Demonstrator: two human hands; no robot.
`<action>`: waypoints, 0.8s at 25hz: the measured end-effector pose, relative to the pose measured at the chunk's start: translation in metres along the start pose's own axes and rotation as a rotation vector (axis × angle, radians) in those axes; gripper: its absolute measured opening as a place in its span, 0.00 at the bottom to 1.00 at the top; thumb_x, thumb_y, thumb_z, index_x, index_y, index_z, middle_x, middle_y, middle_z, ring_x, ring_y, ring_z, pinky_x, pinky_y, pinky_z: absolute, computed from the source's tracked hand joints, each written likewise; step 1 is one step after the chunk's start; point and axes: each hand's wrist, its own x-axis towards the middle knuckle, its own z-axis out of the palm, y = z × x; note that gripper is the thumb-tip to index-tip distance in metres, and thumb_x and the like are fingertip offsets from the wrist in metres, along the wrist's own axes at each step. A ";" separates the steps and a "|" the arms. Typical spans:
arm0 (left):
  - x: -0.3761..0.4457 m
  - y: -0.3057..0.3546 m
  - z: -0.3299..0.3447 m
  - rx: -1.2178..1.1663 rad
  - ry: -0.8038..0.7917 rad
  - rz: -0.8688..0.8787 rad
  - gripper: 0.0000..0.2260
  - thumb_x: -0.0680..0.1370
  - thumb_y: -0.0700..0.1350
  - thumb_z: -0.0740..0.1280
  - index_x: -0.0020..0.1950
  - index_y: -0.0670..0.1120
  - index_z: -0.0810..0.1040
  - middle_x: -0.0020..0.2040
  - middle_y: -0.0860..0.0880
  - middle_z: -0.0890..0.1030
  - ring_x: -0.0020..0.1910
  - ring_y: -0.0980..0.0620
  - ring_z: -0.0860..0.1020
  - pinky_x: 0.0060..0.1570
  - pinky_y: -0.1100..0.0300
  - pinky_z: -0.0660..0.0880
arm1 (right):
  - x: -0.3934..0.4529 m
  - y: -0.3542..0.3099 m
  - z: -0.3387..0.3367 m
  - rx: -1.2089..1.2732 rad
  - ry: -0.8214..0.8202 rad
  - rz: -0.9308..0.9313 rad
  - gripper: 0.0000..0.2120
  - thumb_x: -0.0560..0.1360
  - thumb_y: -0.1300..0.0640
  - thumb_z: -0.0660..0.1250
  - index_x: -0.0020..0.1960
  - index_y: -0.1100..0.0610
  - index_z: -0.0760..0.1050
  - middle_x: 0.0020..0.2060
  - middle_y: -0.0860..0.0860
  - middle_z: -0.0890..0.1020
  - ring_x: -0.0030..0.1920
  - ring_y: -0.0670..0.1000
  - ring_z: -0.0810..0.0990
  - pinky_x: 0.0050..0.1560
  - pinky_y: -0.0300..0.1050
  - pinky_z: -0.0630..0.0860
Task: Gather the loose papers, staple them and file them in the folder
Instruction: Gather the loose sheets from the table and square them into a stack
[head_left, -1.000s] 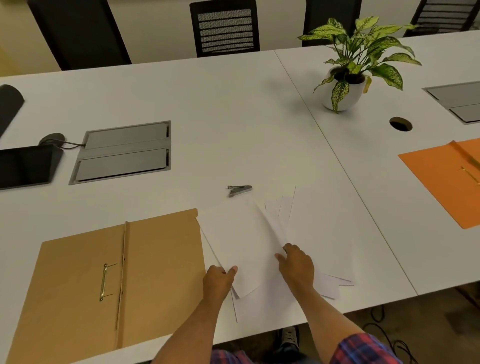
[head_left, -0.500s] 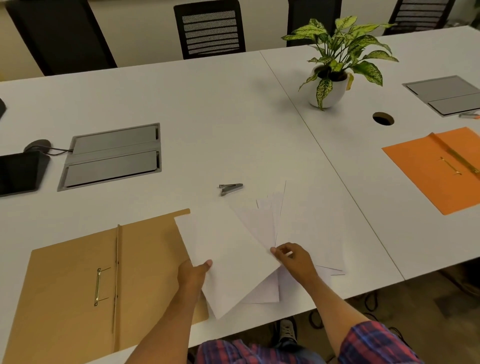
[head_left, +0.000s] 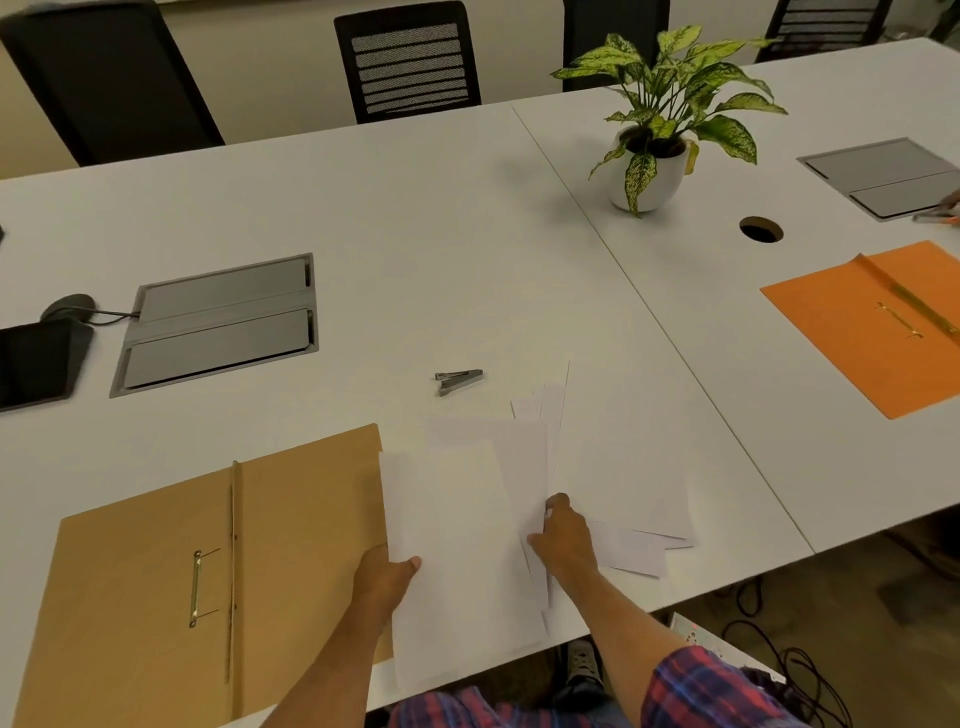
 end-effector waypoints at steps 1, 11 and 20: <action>-0.001 0.003 0.001 -0.008 0.012 0.023 0.27 0.76 0.43 0.73 0.72 0.38 0.71 0.68 0.40 0.77 0.65 0.39 0.75 0.68 0.50 0.70 | 0.003 0.002 0.001 0.057 -0.023 -0.019 0.12 0.72 0.66 0.71 0.46 0.56 0.69 0.39 0.51 0.77 0.39 0.50 0.77 0.38 0.39 0.72; 0.002 0.020 -0.015 -0.170 -0.003 0.157 0.31 0.74 0.42 0.74 0.75 0.44 0.67 0.69 0.47 0.76 0.65 0.46 0.74 0.68 0.52 0.67 | -0.004 -0.006 -0.029 0.432 -0.337 -0.200 0.07 0.79 0.60 0.69 0.51 0.60 0.85 0.43 0.54 0.87 0.42 0.53 0.85 0.46 0.51 0.80; -0.011 0.024 -0.020 -0.025 0.183 0.273 0.43 0.74 0.36 0.73 0.81 0.49 0.49 0.78 0.47 0.63 0.75 0.43 0.65 0.73 0.51 0.62 | 0.010 0.022 -0.032 -0.780 0.116 -0.129 0.38 0.76 0.37 0.58 0.78 0.58 0.54 0.75 0.62 0.63 0.72 0.63 0.67 0.63 0.54 0.75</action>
